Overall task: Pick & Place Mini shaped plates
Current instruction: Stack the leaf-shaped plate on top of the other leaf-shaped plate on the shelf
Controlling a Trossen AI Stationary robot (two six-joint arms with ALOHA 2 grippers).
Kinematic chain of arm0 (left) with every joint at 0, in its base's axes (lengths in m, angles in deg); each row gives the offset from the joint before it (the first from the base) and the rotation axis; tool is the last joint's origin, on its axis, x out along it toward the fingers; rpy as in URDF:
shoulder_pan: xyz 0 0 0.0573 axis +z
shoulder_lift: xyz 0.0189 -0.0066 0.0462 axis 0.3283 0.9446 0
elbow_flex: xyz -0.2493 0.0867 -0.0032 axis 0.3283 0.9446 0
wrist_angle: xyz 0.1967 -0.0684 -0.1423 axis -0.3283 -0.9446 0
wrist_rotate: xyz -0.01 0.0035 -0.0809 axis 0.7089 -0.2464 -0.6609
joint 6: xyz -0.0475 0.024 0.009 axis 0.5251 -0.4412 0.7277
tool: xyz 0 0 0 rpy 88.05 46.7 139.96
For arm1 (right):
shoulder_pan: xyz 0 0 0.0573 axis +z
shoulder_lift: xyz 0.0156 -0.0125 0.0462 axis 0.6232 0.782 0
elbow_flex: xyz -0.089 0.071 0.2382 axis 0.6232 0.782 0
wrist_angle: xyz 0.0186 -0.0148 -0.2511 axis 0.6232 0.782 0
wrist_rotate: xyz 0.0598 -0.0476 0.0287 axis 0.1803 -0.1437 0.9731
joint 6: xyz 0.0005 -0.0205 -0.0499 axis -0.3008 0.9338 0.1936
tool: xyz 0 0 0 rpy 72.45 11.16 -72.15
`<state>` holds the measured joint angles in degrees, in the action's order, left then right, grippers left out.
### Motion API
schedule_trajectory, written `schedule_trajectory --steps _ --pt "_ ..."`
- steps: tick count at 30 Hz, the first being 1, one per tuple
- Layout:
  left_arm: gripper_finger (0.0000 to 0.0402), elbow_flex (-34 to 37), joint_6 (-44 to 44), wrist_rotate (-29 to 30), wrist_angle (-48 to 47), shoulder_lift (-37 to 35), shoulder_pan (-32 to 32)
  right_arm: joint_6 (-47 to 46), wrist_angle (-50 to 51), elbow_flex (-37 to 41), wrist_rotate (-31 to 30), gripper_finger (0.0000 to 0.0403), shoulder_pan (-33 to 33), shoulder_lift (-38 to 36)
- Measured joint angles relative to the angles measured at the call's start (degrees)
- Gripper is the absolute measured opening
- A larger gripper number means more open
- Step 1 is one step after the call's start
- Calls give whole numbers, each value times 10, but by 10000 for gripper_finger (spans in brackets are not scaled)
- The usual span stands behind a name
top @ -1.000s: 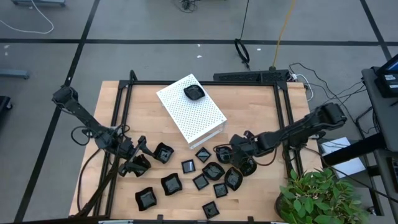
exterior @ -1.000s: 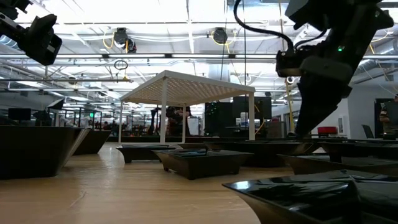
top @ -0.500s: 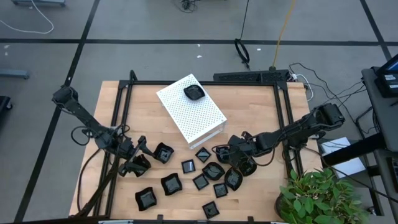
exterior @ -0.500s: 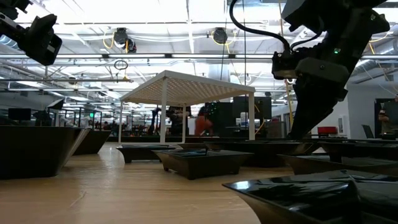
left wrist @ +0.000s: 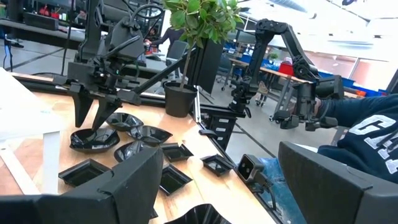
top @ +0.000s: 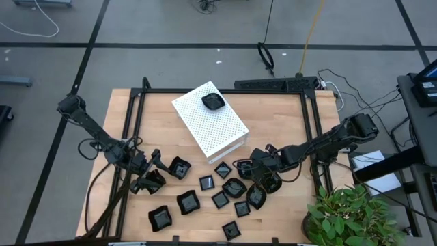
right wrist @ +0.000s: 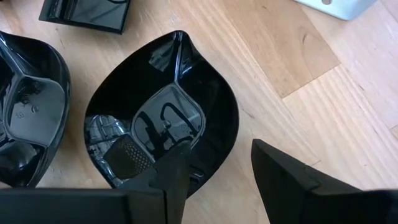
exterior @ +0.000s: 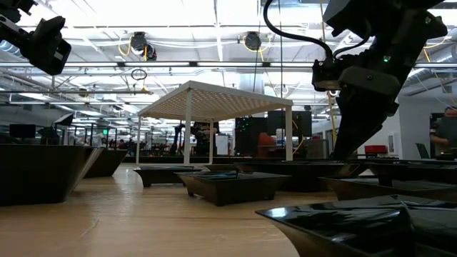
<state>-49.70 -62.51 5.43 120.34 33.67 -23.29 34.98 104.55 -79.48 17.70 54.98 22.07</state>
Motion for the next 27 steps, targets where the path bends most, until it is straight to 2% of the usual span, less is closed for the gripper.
schedule_trajectory --steps 27 --pt "324 0 0 0 0 0 0 -40 -20 3 -13 157 -3 13"
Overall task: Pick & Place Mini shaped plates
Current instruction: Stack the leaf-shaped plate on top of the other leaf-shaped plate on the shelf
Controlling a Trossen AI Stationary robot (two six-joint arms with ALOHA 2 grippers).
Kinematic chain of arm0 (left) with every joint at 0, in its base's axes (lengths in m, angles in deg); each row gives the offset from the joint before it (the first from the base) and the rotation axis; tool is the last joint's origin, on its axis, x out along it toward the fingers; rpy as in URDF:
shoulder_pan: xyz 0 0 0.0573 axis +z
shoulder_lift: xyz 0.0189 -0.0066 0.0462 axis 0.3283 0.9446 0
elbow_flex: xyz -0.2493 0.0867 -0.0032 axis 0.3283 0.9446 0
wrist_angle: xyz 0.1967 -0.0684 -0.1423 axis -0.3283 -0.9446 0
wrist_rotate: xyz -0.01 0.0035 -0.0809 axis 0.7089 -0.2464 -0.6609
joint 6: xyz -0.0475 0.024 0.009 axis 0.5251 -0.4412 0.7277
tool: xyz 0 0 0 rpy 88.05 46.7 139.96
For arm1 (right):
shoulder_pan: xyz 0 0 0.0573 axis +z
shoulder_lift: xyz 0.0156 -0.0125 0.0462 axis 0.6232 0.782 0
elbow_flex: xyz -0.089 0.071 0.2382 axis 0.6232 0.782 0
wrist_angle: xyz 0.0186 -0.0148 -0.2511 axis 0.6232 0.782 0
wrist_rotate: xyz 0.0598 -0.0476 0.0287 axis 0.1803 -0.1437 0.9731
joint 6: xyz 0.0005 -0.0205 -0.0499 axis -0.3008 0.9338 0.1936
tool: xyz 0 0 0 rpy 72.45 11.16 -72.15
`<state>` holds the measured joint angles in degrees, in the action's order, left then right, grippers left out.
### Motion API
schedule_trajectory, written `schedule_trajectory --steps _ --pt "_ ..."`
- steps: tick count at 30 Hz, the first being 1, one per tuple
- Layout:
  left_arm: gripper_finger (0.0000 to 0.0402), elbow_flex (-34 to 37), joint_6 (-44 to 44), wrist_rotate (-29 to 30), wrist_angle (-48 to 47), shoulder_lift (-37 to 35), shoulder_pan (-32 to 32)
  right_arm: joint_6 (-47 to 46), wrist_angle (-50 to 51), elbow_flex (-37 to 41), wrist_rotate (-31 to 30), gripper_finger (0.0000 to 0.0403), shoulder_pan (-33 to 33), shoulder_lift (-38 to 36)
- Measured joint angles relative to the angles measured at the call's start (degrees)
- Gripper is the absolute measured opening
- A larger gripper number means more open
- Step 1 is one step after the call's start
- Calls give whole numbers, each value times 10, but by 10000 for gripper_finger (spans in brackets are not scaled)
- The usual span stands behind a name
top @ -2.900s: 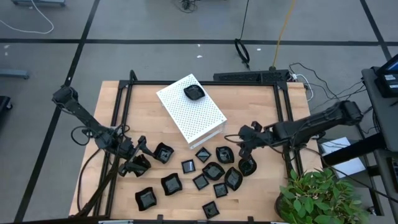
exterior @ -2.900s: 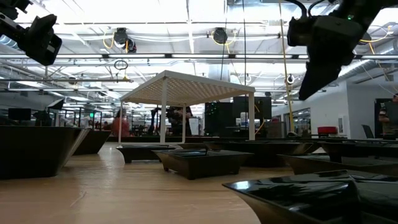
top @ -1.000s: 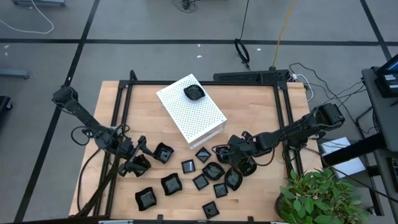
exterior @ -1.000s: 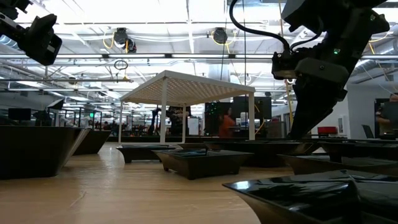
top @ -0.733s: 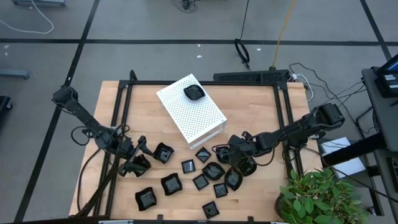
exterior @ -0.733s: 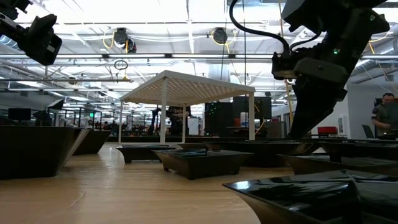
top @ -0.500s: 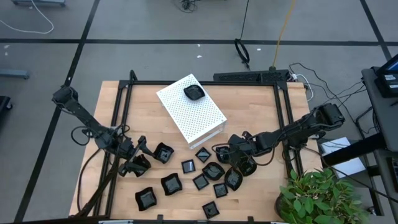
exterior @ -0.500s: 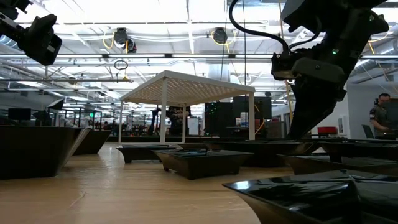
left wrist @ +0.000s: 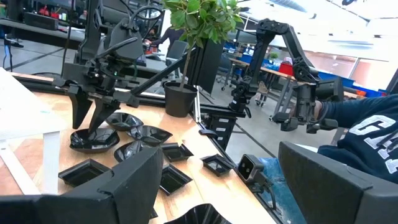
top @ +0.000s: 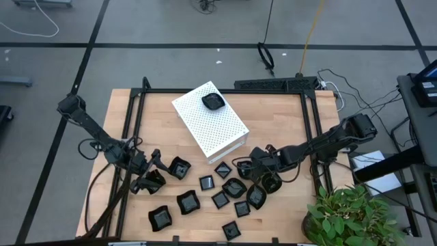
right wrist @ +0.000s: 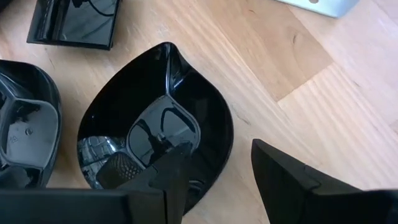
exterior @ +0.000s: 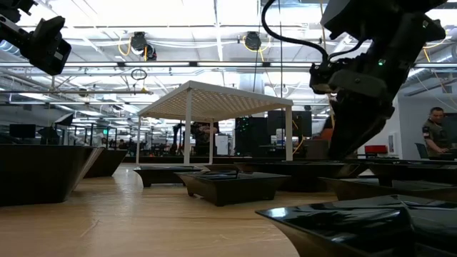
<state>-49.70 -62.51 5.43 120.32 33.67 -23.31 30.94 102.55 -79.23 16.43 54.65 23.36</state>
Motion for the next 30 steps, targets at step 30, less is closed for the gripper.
schedule_trajectory --steps 30 --pt "324 0 0 0 0 0 0 0 -64 39 2 136 0 8"
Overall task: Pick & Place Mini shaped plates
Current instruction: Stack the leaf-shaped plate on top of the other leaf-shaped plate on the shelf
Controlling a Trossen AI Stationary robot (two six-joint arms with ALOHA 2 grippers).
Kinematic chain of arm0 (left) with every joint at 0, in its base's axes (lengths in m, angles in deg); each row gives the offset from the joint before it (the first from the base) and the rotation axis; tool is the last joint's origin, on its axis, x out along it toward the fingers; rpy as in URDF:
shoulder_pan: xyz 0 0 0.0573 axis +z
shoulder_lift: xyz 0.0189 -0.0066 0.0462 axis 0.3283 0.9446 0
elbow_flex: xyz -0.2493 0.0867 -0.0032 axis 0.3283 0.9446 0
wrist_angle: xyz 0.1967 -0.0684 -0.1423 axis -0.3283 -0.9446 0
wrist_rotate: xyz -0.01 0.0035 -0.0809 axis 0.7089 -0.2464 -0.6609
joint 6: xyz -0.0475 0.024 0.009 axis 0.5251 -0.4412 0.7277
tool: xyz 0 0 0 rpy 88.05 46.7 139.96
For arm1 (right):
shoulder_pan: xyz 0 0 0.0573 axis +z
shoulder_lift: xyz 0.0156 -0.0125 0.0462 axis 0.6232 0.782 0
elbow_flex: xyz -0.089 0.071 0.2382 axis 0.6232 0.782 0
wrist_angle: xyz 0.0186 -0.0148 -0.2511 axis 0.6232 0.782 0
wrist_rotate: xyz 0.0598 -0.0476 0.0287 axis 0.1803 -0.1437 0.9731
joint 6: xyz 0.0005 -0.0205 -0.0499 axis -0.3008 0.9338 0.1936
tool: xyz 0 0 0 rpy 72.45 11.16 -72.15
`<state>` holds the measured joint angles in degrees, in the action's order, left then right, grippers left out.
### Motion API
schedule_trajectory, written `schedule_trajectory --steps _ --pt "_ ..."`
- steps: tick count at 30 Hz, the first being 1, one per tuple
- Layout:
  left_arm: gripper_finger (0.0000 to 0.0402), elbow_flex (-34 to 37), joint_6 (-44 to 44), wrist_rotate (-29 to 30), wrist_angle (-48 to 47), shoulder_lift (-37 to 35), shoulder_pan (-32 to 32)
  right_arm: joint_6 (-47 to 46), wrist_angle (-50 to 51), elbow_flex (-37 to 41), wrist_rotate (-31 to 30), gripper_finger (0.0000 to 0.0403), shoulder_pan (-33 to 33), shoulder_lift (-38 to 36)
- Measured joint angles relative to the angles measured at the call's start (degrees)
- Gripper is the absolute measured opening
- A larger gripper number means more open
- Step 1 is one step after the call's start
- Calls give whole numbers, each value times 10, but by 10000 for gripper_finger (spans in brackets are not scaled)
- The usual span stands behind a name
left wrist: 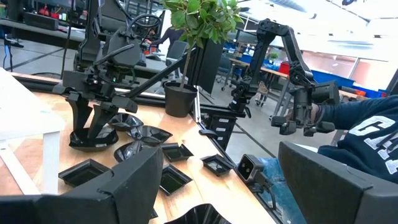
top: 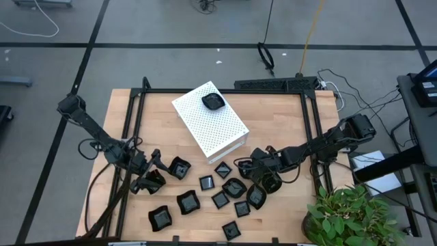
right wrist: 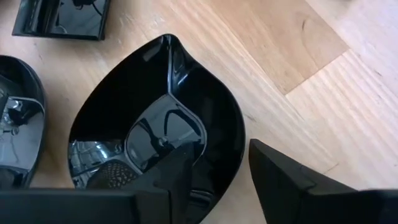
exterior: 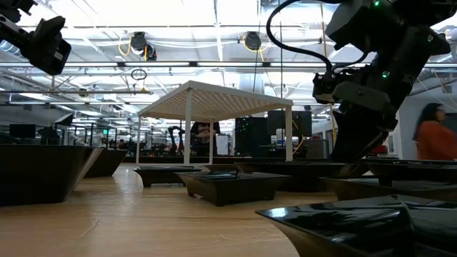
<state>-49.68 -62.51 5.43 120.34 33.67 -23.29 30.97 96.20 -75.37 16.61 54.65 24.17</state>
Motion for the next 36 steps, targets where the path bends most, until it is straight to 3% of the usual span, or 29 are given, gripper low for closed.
schedule_trajectory --steps 13,24,28,36 --pt "324 0 0 0 0 0 0 46 -3 0 0 8 0 -1" --pt "324 0 0 0 0 0 0 81 -30 0 2 2 -8 -1" --pt "324 0 0 0 0 0 0 107 -69 0 45 1 -15 -2" --pt "324 0 0 0 0 0 0 123 -84 1 58 0 -30 -46"
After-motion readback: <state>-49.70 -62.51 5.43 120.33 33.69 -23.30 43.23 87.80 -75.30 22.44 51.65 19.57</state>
